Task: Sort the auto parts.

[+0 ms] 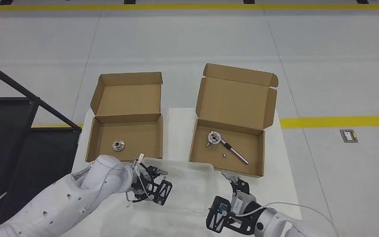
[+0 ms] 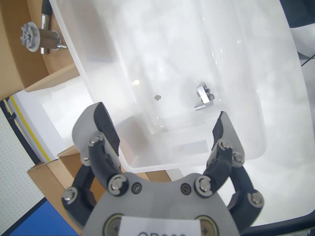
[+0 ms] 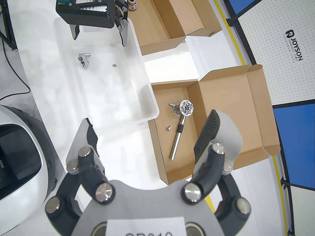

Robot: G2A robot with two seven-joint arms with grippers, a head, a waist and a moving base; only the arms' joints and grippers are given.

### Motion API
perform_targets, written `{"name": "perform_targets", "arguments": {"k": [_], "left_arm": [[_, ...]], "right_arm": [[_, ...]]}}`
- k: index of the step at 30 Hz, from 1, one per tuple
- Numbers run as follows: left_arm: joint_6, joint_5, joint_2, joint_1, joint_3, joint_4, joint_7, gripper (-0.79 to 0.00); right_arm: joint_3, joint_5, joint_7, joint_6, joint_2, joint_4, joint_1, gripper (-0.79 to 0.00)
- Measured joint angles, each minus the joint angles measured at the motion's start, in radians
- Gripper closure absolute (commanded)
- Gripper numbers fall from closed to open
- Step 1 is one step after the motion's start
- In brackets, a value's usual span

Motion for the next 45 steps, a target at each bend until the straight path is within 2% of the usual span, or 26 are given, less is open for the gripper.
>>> {"name": "perform_targets", "arguments": {"k": [10,13,18,30,39,45], "left_arm": [[0.008,-0.002,-0.001,0.006,-0.001,0.001,-0.003,-0.785],[0.042,-0.028,-0.006,0.029,-0.012,0.005,-0.030,-0.785],[0.035,-0.068,-0.016,0.046,-0.022,0.001,-0.081,-0.785],[0.050,-0.066,-0.019,0.056,-0.025,-0.005,-0.084,-0.785],[-0.018,-0.134,-0.049,0.069,-0.039,0.025,-0.234,-0.785],[-0.043,-0.168,-0.059,0.073,-0.046,0.029,-0.274,-0.785]], "right_arm": [[0.000,0.000,0.000,0.000,0.000,0.000,0.000,-0.785],[0.000,0.000,0.000,0.000,0.000,0.000,0.000,-0.785],[0.000,0.000,0.000,0.000,0.000,0.000,0.000,-0.785],[0.000,0.000,0.000,0.000,0.000,0.000,0.000,-0.785],[0.000,0.000,0.000,0.000,0.000,0.000,0.000,-0.785],[0.000,0.000,0.000,0.000,0.000,0.000,0.000,-0.785]]}}
